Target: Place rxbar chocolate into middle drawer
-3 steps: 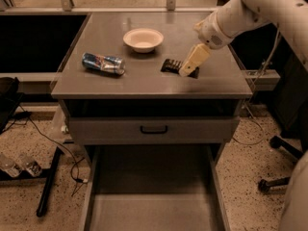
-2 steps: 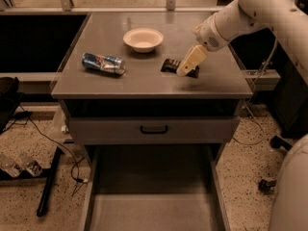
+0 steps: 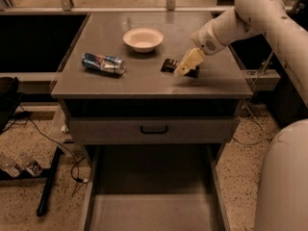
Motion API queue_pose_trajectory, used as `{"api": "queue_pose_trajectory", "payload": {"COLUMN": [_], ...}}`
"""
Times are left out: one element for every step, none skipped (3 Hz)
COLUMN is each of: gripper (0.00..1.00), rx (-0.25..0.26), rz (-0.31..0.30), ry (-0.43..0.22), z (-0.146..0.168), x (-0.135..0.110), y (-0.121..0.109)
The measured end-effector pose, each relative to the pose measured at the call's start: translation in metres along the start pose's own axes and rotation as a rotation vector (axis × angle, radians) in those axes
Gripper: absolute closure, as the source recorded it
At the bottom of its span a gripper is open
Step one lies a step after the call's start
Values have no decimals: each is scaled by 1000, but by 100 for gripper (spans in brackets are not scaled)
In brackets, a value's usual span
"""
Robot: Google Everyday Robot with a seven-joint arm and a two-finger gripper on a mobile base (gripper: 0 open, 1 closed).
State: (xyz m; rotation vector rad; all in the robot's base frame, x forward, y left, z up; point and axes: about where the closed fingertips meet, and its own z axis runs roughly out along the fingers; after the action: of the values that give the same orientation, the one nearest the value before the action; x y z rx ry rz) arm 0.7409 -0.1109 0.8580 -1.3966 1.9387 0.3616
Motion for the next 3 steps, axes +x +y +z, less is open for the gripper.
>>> {"api": "queue_pose_trajectory", "payload": {"gripper": [0, 0, 0], "rx": [-22, -30, -32], "rz": [27, 46, 57], "ry": [12, 39, 65], "z": [10, 20, 25], "x": [8, 18, 25], "y": [-1, -4, -6]}}
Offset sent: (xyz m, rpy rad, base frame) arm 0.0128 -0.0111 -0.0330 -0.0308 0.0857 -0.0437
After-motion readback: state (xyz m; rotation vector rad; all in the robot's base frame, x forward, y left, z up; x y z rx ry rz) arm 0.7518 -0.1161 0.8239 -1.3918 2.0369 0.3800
